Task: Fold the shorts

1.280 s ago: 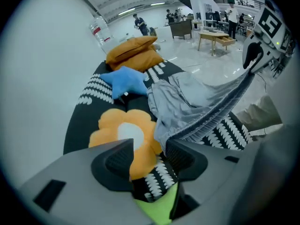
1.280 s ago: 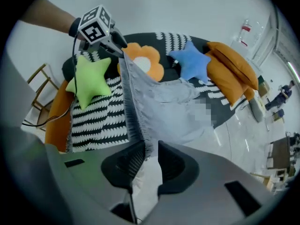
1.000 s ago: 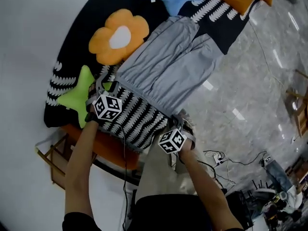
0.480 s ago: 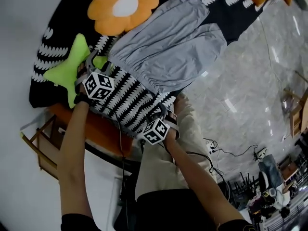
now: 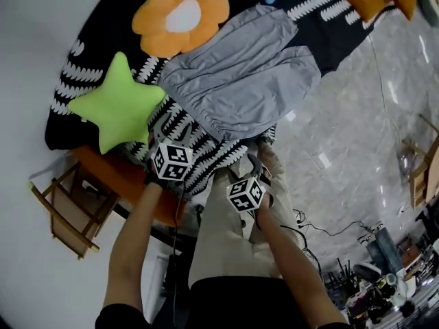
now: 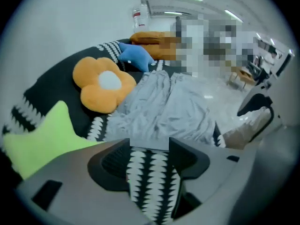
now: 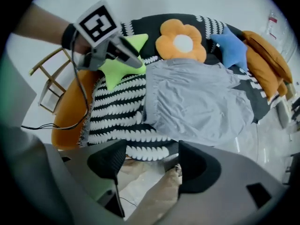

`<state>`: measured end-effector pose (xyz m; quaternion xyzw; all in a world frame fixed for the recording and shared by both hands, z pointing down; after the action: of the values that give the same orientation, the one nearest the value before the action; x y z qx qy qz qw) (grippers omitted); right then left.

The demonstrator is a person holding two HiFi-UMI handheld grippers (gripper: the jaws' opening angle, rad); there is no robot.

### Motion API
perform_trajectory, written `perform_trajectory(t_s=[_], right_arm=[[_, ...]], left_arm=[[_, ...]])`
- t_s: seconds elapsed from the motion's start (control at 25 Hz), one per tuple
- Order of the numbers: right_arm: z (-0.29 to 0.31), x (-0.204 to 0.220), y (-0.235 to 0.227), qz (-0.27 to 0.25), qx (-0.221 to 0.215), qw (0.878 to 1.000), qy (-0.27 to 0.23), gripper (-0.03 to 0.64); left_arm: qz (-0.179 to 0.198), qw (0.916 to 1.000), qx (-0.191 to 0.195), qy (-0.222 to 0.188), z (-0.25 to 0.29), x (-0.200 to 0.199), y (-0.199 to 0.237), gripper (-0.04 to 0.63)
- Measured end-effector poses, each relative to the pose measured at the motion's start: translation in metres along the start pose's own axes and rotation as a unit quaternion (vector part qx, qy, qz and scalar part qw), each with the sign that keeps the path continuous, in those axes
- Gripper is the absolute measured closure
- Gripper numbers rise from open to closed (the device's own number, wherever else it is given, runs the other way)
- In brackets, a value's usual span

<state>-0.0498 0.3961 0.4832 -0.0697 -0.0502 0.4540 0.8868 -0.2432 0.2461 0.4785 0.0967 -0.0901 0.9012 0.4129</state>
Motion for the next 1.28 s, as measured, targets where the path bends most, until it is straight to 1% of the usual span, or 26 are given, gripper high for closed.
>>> perform_trajectory(t_s=[0.04,0.08,0.16,0.2,0.28,0.32,0.4,0.44,0.48,0.56,0.64,0.76,0.88,1.0,1.12,1.2,1.28], right_arm=[[0.000,0.008,-0.018,0.002,0.013,1.000,0.003,0.250],[0.001,0.015,-0.036,0.004,0.025,1.000,0.007,0.250],[0.008,0.027,-0.070,0.014,0.043,0.999,0.016,0.253],[0.012,0.034,-0.084,0.021,0.048,0.998,0.021,0.256],[0.017,0.047,-0.106,0.029,0.052,0.998,0.032,0.258],[0.017,0.053,-0.113,0.028,0.051,0.998,0.037,0.263],[0.017,0.063,-0.125,0.018,0.050,0.998,0.042,0.275],[0.017,0.067,-0.131,0.011,0.052,0.998,0.042,0.276],[0.017,0.072,-0.137,0.006,0.054,0.998,0.042,0.278],[0.019,0.085,-0.145,0.004,0.053,0.997,0.047,0.282],[0.021,0.096,-0.149,0.008,0.047,0.997,0.054,0.287],[0.025,0.100,-0.151,0.007,0.038,0.997,0.060,0.293],[0.028,0.101,-0.146,0.002,0.031,0.997,0.065,0.295],[0.027,0.096,-0.142,0.000,0.026,0.998,0.064,0.298],[0.022,0.091,-0.142,0.002,0.025,0.998,0.059,0.299],[0.022,0.092,-0.143,0.004,0.024,0.998,0.057,0.302],[0.025,0.097,-0.143,0.005,0.023,0.998,0.057,0.302]], left_arm=[[-0.012,0.9997,0.020,0.000,0.003,0.003,-0.028,0.343],[-0.011,0.9994,0.031,0.002,0.007,0.006,-0.053,0.367],[0.020,0.9982,0.055,0.015,0.019,0.014,-0.097,0.374],[0.039,0.9960,0.077,0.025,0.027,0.019,-0.118,0.378],[0.076,0.9891,0.118,0.045,0.041,0.028,-0.153,0.379],[0.094,0.9869,0.120,0.054,0.048,0.031,-0.164,0.377],[0.122,0.9862,0.088,0.068,0.063,0.033,-0.169,0.379],[0.126,0.9863,0.073,0.077,0.070,0.032,-0.168,0.379],[0.124,0.9864,0.065,0.086,0.077,0.032,-0.168,0.379],[0.108,0.9862,0.070,0.104,0.088,0.034,-0.173,0.379],[0.094,0.9865,0.074,0.112,0.092,0.033,-0.175,0.385],[0.080,0.9883,0.066,0.111,0.093,0.022,-0.166,0.428],[0.066,0.9894,0.069,0.109,0.090,0.016,-0.162,0.435],[0.071,0.9907,0.061,0.099,0.079,0.007,-0.159,0.413],[0.067,0.9922,0.050,0.092,0.067,-0.004,-0.156,0.413],[0.076,0.9897,0.054,0.108,0.072,-0.001,-0.161,0.413],[0.093,0.9848,0.060,0.134,0.087,0.007,-0.168,0.412]])
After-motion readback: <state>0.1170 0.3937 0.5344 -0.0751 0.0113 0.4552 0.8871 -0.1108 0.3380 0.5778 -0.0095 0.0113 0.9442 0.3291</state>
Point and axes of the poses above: the fingertips, and each gripper's own axes: z forward along the fingers, y to its left, x out of its underside, the point moved 6 cm from there along -z, backward along the fingers, and after that the axes turned 11 degrees about y, right-handed, at the moved point
